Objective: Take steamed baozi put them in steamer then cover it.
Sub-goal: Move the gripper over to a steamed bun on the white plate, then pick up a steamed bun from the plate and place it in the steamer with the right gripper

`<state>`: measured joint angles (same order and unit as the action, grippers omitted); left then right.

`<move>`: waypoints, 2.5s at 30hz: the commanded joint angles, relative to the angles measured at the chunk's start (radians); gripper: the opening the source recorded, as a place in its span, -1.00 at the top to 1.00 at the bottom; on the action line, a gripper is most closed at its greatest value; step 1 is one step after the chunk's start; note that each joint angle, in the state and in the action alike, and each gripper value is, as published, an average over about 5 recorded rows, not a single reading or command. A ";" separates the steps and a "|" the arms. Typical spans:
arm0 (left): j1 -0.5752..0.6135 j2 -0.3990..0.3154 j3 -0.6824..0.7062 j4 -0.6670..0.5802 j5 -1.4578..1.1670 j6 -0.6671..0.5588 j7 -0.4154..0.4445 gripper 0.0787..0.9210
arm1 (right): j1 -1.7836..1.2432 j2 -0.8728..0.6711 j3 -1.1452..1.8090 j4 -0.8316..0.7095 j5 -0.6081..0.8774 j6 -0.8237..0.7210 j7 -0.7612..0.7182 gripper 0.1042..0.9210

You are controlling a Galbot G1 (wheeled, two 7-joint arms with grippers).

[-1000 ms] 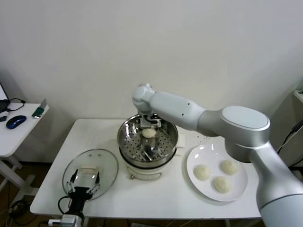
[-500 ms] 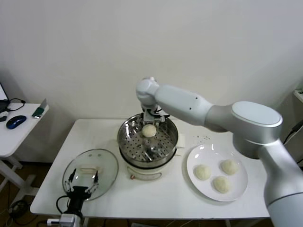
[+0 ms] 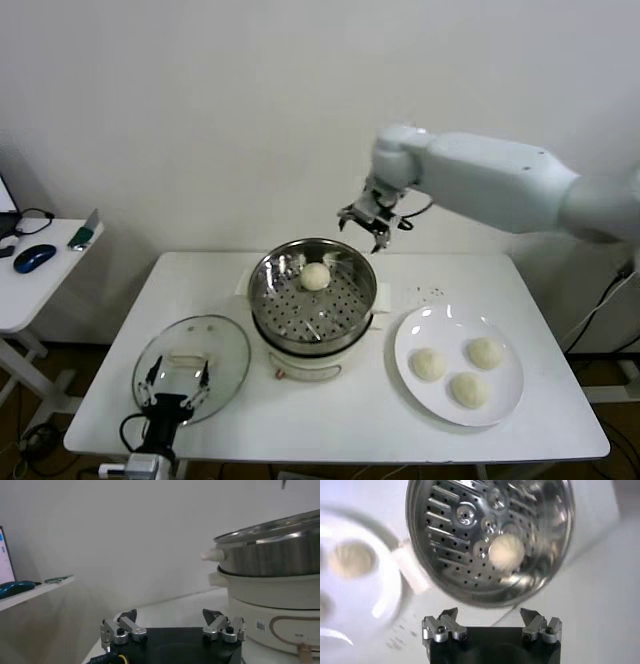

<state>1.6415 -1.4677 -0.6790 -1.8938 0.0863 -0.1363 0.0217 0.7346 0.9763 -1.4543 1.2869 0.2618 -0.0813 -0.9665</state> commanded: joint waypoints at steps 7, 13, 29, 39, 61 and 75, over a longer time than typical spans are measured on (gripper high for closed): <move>0.022 0.008 0.004 -0.024 -0.002 -0.003 0.000 -0.77 | -0.169 -0.434 -0.017 0.292 0.207 -0.467 -0.026 -0.76; 0.037 0.012 -0.006 -0.027 -0.004 -0.006 -0.002 -0.77 | -0.338 -0.420 0.058 0.254 0.098 -0.442 -0.049 -0.76; 0.045 0.009 -0.012 -0.009 -0.001 -0.008 -0.003 -0.77 | -0.568 -0.314 0.221 0.123 0.006 -0.431 0.002 -0.76; 0.041 0.006 -0.011 0.006 0.006 -0.010 -0.003 -0.77 | -0.604 -0.236 0.270 0.053 -0.009 -0.415 0.023 -0.76; 0.035 0.006 -0.012 0.007 0.005 -0.007 -0.002 -0.77 | -0.587 -0.210 0.256 0.017 0.013 -0.367 0.017 -0.46; 0.047 0.011 0.000 -0.010 0.004 -0.003 -0.002 -0.77 | -0.120 -0.213 0.015 0.022 0.251 -0.344 -0.006 -0.41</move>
<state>1.6824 -1.4606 -0.6868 -1.9010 0.0911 -0.1385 0.0190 0.3091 0.7494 -1.2850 1.3149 0.3642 -0.4409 -0.9595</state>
